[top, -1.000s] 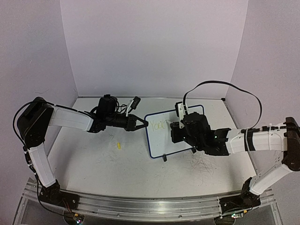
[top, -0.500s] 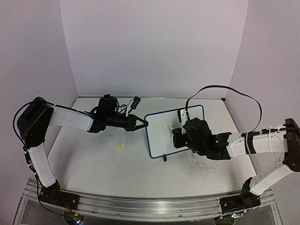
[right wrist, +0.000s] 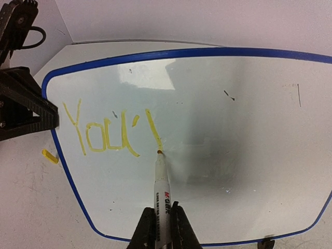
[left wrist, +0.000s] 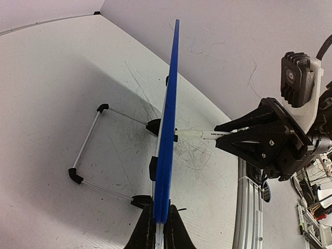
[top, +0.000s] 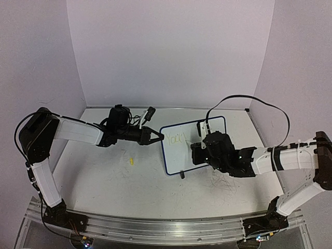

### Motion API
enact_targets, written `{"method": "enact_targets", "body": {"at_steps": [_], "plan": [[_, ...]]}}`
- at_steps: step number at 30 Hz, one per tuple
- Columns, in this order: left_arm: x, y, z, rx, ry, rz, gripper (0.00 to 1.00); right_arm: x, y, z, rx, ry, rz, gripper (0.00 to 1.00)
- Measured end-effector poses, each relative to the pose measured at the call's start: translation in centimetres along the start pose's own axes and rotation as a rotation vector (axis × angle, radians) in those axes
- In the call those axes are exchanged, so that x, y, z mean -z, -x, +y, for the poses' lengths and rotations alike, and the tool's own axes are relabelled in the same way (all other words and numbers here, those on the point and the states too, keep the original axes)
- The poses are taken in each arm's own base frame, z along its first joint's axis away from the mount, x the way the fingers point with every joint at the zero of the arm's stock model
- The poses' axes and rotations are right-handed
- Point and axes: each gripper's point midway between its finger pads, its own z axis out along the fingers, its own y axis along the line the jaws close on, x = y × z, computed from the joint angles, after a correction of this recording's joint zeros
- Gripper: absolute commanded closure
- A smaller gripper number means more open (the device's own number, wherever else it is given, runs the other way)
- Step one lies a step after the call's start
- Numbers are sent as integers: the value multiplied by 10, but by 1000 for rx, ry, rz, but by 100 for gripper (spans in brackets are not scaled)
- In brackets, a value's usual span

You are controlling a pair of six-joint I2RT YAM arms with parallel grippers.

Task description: Write a sentence on the whiteboard

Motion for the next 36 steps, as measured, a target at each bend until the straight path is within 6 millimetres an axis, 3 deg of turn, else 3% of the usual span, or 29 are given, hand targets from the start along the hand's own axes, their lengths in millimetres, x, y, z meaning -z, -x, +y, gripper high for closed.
{"method": "enact_targets", "body": {"at_steps": [14, 36], "plan": [[0, 0, 0, -1, -2, 0, 100, -1, 28, 6, 19, -13, -54, 100], [0, 0, 0, -1, -1, 0, 100, -2, 29, 2, 26, -38, -61, 100]]}}
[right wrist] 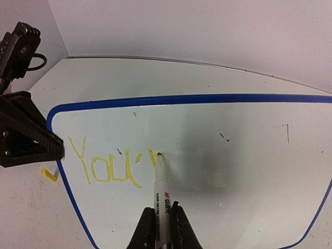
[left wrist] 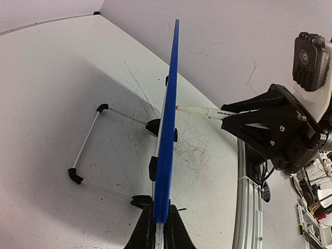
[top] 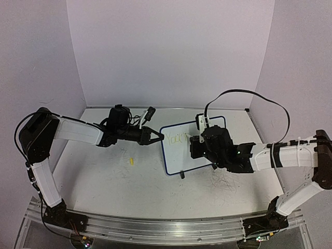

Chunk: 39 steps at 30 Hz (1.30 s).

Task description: Write a sentence on the whiteboard

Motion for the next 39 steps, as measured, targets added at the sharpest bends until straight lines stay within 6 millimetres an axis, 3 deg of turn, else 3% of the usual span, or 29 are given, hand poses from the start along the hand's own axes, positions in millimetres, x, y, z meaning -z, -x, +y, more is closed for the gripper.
{"method": "enact_targets", "body": {"at_steps": [11, 23, 39], "plan": [[0, 0, 0, -1, -1, 0, 100, 9, 14, -4, -26, 4, -34, 100], [0, 0, 0, -1, -2, 0, 100, 8, -7, -4, -15, 33, 17, 100], [0, 0, 0, -1, -1, 0, 100, 3, -12, -9, -12, 6, 25, 100]]}}
